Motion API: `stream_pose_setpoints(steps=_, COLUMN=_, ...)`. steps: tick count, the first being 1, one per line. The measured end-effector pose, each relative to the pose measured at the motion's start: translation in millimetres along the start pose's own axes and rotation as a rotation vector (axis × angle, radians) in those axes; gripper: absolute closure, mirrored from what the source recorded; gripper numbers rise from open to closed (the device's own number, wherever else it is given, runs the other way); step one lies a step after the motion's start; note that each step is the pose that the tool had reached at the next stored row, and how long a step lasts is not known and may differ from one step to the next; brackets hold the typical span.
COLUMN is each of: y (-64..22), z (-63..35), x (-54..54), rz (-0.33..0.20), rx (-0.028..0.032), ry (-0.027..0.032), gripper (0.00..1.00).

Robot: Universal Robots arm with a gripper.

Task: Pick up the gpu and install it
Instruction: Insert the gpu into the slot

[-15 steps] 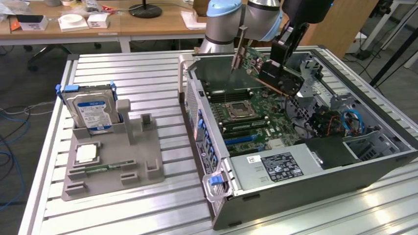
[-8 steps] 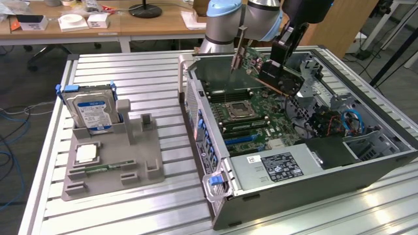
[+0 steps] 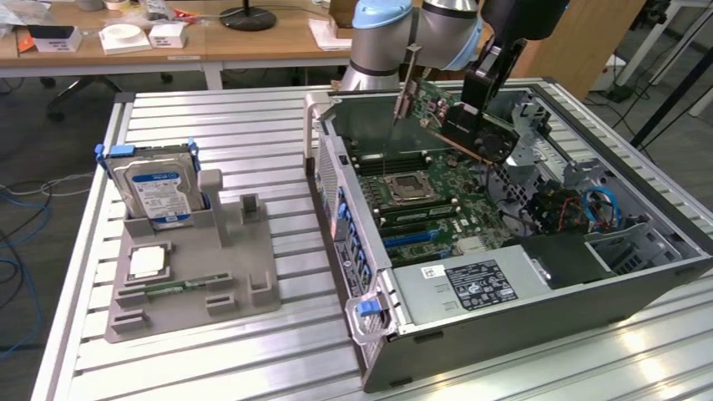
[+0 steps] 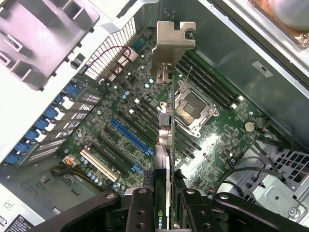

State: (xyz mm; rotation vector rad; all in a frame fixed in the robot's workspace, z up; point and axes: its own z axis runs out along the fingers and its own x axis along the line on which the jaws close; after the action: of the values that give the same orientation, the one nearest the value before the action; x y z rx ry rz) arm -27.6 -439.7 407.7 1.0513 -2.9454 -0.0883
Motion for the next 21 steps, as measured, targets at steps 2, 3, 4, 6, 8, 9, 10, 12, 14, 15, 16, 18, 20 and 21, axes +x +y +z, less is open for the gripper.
stream_pose_setpoints(steps=2, y=0.0, z=0.0, x=0.0, rz=0.000, rx=-0.0001, ry=-0.0001, gripper=0.74)
stream_pose_setpoints(steps=3, y=0.0, z=0.0, x=0.0, rz=0.000, rx=-0.0001, ry=-0.0002, gripper=0.74)
stream_pose_setpoints(steps=4, y=0.0, z=0.0, x=0.0, rz=-0.001, rx=-0.0001, ry=-0.0002, gripper=0.74)
stream_pose_setpoints(steps=6, y=0.0, z=0.0, x=0.0, rz=-0.003, rx=-0.0002, ry=-0.0001, gripper=0.74)
stream_pose_setpoints(steps=8, y=0.0, z=0.0, x=0.0, rz=-0.006, rx=-0.0002, ry=0.0001, gripper=0.74)
stream_pose_setpoints(steps=9, y=0.0, z=0.0, x=0.0, rz=-0.007, rx=-0.0003, ry=0.0002, gripper=0.74)
stream_pose_setpoints(steps=10, y=0.0, z=0.0, x=0.0, rz=-0.009, rx=-0.0003, ry=0.0003, gripper=0.74)
stream_pose_setpoints(steps=12, y=0.0, z=0.0, x=0.0, rz=-0.011, rx=-0.0003, ry=0.0004, gripper=0.74)
stream_pose_setpoints(steps=14, y=0.0, z=0.0, x=0.0, rz=-0.013, rx=-0.0004, ry=0.0005, gripper=0.74)
stream_pose_setpoints(steps=15, y=0.0, z=0.0, x=0.0, rz=-0.014, rx=-0.0004, ry=0.0005, gripper=0.74)
stream_pose_setpoints(steps=16, y=0.0, z=0.0, x=0.0, rz=-0.015, rx=-0.0004, ry=0.0005, gripper=0.74)
stream_pose_setpoints(steps=18, y=0.0, z=0.0, x=0.0, rz=-0.017, rx=-0.0005, ry=0.0006, gripper=0.74)
stream_pose_setpoints(steps=20, y=0.0, z=0.0, x=0.0, rz=-0.019, rx=-0.0005, ry=0.0007, gripper=0.74)
stream_pose_setpoints(steps=21, y=0.0, z=0.0, x=0.0, rz=-0.019, rx=-0.0005, ry=0.0007, gripper=0.74)
